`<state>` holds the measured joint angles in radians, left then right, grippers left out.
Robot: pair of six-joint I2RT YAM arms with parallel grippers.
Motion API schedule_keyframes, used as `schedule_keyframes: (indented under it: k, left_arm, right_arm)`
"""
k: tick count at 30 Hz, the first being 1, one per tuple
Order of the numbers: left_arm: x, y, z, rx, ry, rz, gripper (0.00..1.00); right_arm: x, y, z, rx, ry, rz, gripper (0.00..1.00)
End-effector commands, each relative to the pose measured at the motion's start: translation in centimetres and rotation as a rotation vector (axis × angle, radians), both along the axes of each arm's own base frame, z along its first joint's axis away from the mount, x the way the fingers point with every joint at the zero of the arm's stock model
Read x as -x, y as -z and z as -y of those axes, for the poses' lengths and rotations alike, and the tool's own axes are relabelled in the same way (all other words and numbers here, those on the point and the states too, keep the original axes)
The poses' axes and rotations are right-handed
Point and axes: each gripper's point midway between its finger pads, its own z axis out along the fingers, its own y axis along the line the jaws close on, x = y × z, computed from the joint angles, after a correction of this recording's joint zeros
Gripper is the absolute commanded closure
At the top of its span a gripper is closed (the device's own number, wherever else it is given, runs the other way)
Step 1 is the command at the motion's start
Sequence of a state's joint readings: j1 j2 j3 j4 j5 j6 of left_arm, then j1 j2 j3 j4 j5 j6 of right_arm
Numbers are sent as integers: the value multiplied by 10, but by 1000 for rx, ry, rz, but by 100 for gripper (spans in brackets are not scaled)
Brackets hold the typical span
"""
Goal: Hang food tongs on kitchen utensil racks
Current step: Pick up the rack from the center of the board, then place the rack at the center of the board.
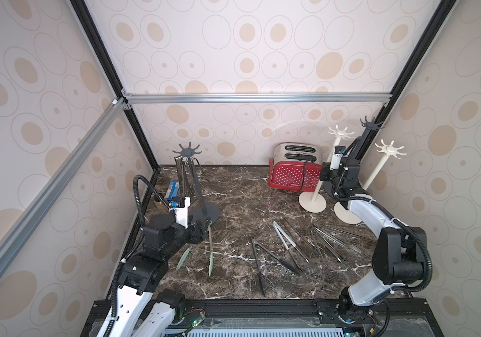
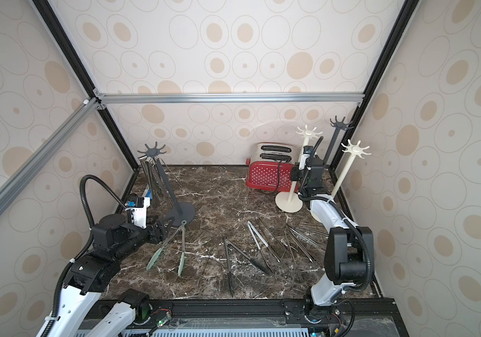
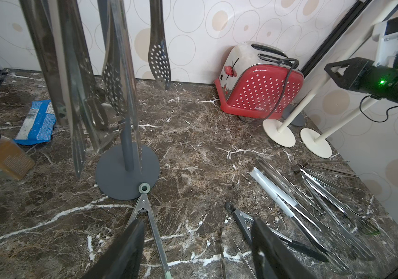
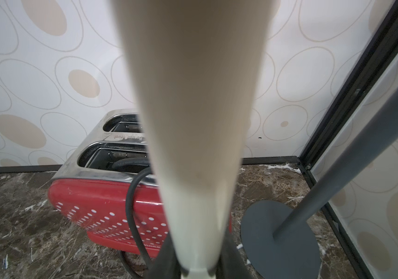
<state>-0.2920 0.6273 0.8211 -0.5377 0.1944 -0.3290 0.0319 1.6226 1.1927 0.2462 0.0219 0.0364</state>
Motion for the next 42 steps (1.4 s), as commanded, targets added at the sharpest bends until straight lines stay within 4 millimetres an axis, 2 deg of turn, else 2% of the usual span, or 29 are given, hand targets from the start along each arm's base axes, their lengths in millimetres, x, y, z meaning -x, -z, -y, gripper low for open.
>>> schedule_keyframes:
  k: [1,7,13,17,20,26,27,30,36,42]
  left_arm:
    - [-1,-5,-3,2,-13,20,30]
    - [0,-6,-3,5,-16,26,31]
    - [1,-8,-4,9,-20,38,31]
    - [1,-7,-5,13,-25,35,32]
    - [0,-5,-6,19,-36,30,32]
    - [-1,-2,-7,37,-52,18,32]
    - [-1,-2,-6,37,-52,16,32]
    - [-1,-1,-7,37,-53,13,32]
    - [0,-3,-7,48,-57,21,32]
    - [1,-1,-7,54,-59,16,31]
  right_arm:
    - [7,-19,-6,-3,-28,49,100]
    - [18,-38,-18,-19,-100,90,100]
    - [34,-66,-33,-36,-179,137,100]
    - [47,-85,-53,-10,-233,165,100]
    - [55,-100,-77,10,-288,181,100]
    - [66,-125,-137,33,-404,222,100]
    - [71,-129,-157,30,-443,232,100]
    - [75,-137,-190,22,-493,262,100]
    - [78,-139,-251,8,-569,314,100]
    - [67,-131,-301,-24,-621,325,100]
